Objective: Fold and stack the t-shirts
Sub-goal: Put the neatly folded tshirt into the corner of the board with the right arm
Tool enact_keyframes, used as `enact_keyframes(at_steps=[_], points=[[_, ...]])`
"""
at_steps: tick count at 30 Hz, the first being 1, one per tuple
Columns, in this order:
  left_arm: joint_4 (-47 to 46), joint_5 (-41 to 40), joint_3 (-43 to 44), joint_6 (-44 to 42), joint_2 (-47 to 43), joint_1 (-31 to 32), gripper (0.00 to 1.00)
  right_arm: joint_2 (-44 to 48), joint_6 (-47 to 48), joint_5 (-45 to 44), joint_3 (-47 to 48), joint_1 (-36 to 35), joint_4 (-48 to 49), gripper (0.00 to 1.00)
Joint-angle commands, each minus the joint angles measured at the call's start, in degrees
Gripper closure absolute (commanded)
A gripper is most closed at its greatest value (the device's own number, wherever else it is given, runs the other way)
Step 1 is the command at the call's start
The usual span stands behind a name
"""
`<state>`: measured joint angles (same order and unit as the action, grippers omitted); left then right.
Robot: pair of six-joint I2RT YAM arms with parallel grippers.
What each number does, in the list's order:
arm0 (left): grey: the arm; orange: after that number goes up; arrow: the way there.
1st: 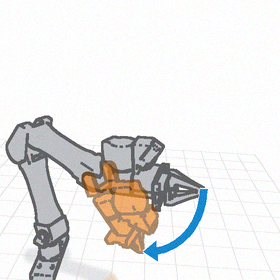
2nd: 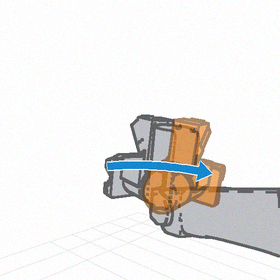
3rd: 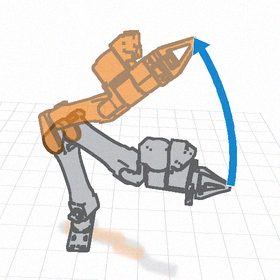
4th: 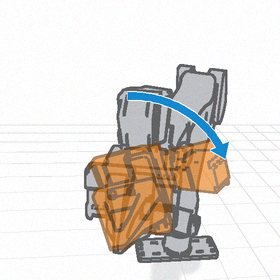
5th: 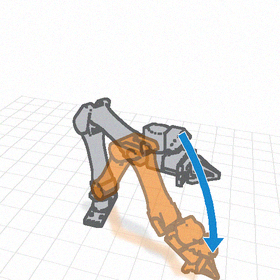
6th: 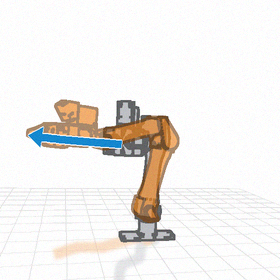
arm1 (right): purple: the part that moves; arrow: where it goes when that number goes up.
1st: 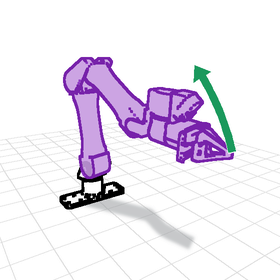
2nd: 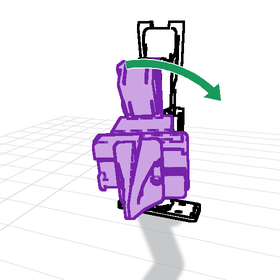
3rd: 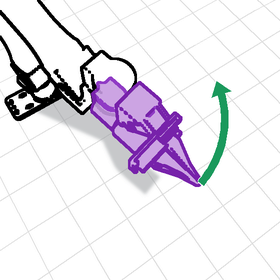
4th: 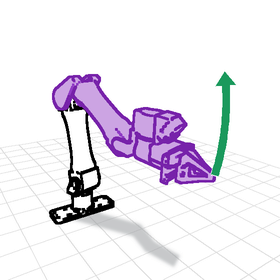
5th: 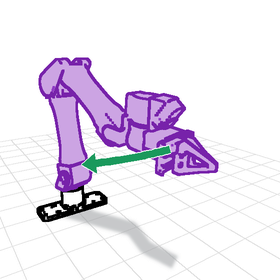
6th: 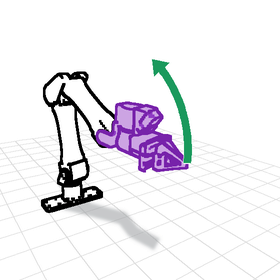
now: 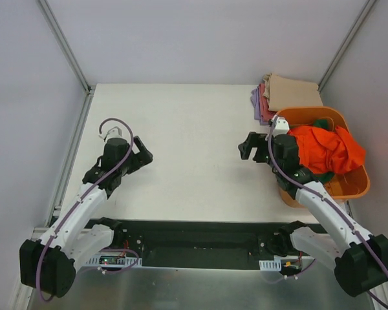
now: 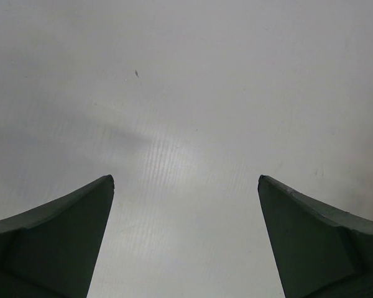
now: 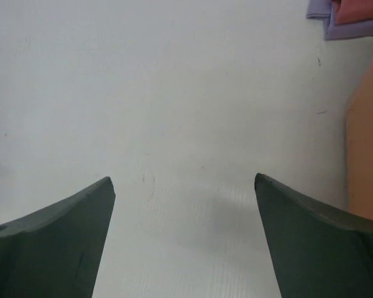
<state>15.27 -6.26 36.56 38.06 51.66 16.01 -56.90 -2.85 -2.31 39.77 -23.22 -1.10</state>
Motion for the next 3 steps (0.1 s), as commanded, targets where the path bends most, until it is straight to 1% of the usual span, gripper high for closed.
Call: enact_keyframes(at_steps=[1, 3], points=[[-1.64, -0.41, -1.4, -1.15, -2.09, -0.54, 0.01, 4.87, -4.36, -1.38, -3.73, 0.02, 8.22, 0.04], [-1.82, -0.33, -1.4, -1.32, -2.26, -0.54, 0.01, 6.45, -4.7, -2.61, -4.35, 0.02, 8.14, 0.04]])
